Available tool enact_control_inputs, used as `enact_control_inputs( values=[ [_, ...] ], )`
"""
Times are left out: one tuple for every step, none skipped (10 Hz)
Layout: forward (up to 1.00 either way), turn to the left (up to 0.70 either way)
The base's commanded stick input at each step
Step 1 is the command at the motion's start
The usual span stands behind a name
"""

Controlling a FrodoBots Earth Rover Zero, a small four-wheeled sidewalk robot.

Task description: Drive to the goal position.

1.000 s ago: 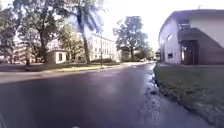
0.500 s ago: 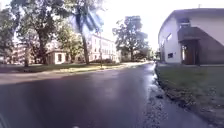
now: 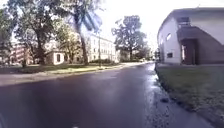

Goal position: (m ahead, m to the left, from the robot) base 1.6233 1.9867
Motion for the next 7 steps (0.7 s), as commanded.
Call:
enact_control_inputs(
  values=[
    [0.5,-0.5],
    [0.5,-0.5],
    [0.5,-0.28],
    [0.5,0.0],
    [0.5,0.0],
    [0.5,0.0],
    [0.5,0.0]
  ],
)
